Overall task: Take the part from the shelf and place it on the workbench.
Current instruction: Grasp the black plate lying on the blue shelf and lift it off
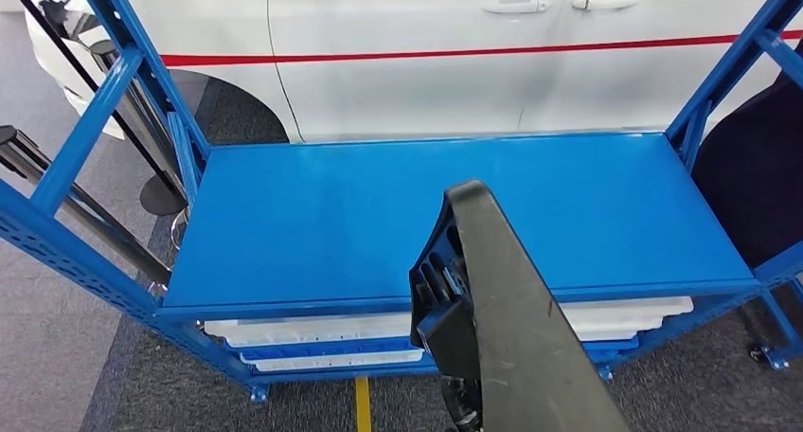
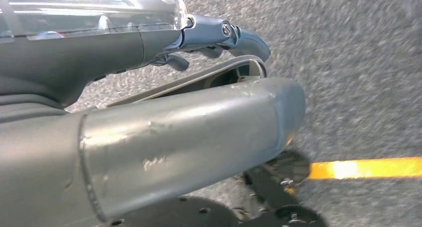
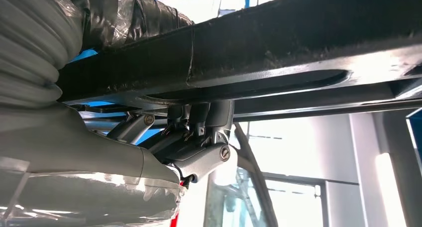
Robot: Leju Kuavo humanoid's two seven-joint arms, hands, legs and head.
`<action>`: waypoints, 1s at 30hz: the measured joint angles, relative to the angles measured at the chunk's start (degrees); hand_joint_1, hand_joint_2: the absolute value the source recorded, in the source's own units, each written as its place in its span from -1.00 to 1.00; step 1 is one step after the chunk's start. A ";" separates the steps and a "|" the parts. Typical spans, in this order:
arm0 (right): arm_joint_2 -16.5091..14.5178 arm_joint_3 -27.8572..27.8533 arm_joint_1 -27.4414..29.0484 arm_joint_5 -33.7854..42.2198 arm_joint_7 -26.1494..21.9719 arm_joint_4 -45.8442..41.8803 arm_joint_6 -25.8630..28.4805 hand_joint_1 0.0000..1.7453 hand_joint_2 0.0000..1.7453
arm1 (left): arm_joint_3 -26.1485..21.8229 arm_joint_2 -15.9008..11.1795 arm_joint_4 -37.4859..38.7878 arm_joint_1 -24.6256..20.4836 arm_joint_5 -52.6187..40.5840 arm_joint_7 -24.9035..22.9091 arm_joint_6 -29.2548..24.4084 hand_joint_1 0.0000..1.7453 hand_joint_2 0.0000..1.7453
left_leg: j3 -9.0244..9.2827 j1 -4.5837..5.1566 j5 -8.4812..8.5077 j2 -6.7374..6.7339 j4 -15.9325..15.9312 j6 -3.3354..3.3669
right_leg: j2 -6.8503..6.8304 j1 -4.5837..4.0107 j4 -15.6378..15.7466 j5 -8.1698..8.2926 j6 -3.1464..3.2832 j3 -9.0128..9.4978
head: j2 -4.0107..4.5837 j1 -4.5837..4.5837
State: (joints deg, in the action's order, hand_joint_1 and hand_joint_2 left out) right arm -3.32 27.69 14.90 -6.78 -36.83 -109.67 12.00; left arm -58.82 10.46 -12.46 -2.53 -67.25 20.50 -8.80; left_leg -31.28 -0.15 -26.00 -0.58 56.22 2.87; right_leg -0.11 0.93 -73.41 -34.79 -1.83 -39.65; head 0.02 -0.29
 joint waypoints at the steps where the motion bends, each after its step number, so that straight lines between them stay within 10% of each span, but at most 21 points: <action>1: 0.00 0.00 0.00 -0.02 -0.01 0.17 0.01 1.00 1.00 | 0.00 0.01 0.00 0.01 -0.01 -0.02 0.01 -1.00 -1.00 | -0.80 -0.03 0.38 -0.03 0.33 -0.15 | -0.01 0.07 0.03 0.72 -0.12 1.15 | 0.00 0.00; 6: 0.06 0.09 0.77 -0.36 -1.33 0.80 0.75 1.00 1.00 | 0.00 0.08 0.00 0.01 -0.18 -0.10 0.01 -1.00 -1.00 | -3.52 0.00 1.57 0.06 2.32 -1.45 | 0.12 -0.07 14.58 3.66 0.69 11.80 | -0.01 0.01; 10: 0.18 0.27 1.49 -0.41 -2.10 1.27 1.37 1.00 1.00 | -0.03 0.01 0.00 0.11 -0.50 -0.26 0.01 -1.00 -1.00 | -4.28 -0.24 1.00 0.21 3.34 -2.94 | 0.04 -0.23 15.26 4.82 2.66 10.70 | -0.01 0.02; 14: 0.27 0.36 1.71 -0.41 -2.31 1.45 1.70 1.00 1.00 | -0.07 -0.03 0.00 0.11 -0.62 -0.38 0.02 -1.00 -1.00 | -6.78 -0.57 -8.51 0.25 13.75 -3.74 | -0.21 -0.26 15.23 7.02 3.75 8.08 | 0.00 0.04; 16: 0.32 0.37 1.84 -0.42 -2.33 1.62 1.73 1.00 1.00 | -0.07 -0.02 0.00 0.11 -0.69 -0.41 0.13 -1.00 -1.00 | -6.15 -0.59 -9.15 0.25 17.19 -3.86 | -0.27 -0.40 14.82 8.12 3.69 6.31 | -0.01 0.04; 21: 0.34 0.42 2.30 -0.42 -2.39 1.64 2.38 1.00 1.00 | -0.07 -0.11 -0.02 -0.10 -0.84 -0.69 0.34 -1.00 -1.00 | 5.34 -0.12 -5.42 0.34 2.21 -2.40 | -0.29 -0.68 13.68 10.25 2.88 3.24 | 0.01 0.04; 25: 0.39 0.48 2.69 -0.30 -2.43 1.58 3.34 1.00 1.00 | -0.07 -0.15 -0.01 -0.12 -1.10 -0.99 0.42 -1.00 -1.00 | 5.70 0.20 -4.46 0.23 -0.52 -1.33 | -0.35 -0.45 14.42 11.90 1.43 3.10 | -0.01 0.04; 30: 0.62 0.43 3.50 0.59 -2.35 1.43 4.17 1.00 1.00 | -0.07 -0.21 -0.02 -0.18 -1.25 -1.01 0.49 -1.00 -1.00 | 1.81 -0.08 -0.79 -0.25 -1.05 -0.09 | -0.01 -0.20 2.68 0.31 0.49 0.04 | -0.01 -0.01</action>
State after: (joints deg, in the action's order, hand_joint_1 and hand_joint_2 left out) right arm -2.70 28.12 18.40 -6.19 -39.18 -108.24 16.17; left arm -58.88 10.25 -12.48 -2.71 -68.50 19.49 -8.31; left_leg -29.47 -0.23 -26.79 -0.83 55.17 2.79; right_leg -0.12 0.73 -70.73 -34.47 -1.33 -39.61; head 0.01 -0.30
